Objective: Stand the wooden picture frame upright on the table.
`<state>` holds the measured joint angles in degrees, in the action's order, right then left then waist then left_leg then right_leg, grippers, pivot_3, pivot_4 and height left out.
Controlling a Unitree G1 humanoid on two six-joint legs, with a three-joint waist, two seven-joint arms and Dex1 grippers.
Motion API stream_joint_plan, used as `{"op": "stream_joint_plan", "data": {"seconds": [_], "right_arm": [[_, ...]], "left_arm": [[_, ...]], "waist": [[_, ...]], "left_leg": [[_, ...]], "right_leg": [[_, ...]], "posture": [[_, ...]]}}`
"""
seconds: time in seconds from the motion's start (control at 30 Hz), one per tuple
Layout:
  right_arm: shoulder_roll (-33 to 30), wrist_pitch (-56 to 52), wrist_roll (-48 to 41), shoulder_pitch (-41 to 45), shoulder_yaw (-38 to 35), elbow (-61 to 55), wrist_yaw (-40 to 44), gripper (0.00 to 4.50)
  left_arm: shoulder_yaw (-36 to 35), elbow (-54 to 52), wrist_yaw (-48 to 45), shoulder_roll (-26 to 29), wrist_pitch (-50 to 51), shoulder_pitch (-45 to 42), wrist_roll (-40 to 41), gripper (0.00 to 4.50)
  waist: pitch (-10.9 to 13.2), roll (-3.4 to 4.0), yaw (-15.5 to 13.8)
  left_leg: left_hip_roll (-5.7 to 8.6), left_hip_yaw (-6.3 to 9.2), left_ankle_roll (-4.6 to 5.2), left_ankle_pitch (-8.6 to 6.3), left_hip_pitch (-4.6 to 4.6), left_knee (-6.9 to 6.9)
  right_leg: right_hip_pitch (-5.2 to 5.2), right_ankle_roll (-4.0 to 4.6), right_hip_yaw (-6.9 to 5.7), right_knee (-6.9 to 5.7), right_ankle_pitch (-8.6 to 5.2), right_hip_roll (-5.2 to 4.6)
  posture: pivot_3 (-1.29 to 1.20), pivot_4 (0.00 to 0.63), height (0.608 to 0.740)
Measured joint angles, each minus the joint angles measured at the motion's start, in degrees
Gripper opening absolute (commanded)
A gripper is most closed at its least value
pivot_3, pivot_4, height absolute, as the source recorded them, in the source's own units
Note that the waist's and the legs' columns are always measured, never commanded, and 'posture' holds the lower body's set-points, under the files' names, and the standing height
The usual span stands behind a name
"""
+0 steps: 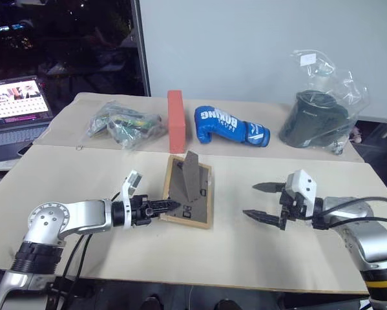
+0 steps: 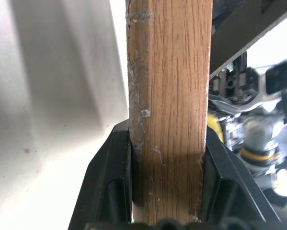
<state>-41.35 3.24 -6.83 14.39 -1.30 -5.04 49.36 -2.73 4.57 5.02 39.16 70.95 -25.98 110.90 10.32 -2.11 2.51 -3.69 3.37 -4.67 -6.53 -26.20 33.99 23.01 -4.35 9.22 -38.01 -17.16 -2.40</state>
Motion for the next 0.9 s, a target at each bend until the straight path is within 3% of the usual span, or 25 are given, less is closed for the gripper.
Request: {"op": "stream_joint_plan", "data": {"seconds": [0.17, 0.37, 0.9], "right_arm": [[4.1, 26.9, 22.5, -0.8, 5.5, 8.4, -17.5, 4.49], [6.0, 36.9, 39.5, 4.0, 10.0, 12.7, -31.3, 4.49], [5.6, 41.6, 47.9, 7.3, 9.9, 10.9, -45.5, 4.49]], "left_arm": [[-2.3, 4.3, -0.6, -6.6, 3.0, -0.7, 0.0, 1.15], [-2.9, 3.9, -3.2, -10.5, 6.6, -0.1, 0.0, 1.15], [-0.6, 1.5, -5.8, -9.7, 7.8, 2.7, 0.8, 1.15]], "waist": [[0.0, 0.00, 0.0], [0.0, 0.00, 0.1], [0.0, 0.00, 0.1]], "left_leg": [[0.02, 0.01, -0.06, 0.04, 0.00, -0.03], [0.01, 0.07, -0.13, 0.13, 0.06, -0.06], [0.03, 0.21, -0.11, 0.12, 0.68, -0.10]], "right_leg": [[0.01, 0.03, 0.00, -0.07, 0.02, 0.00], [-0.04, 0.08, -0.01, -0.11, 0.07, 0.00], [-0.77, 0.08, -0.14, -0.03, 0.06, -0.03]], "posture": [[0.00, 0.150, 0.738], [0.00, 0.150, 0.738], [0.00, 0.150, 0.738]]}}
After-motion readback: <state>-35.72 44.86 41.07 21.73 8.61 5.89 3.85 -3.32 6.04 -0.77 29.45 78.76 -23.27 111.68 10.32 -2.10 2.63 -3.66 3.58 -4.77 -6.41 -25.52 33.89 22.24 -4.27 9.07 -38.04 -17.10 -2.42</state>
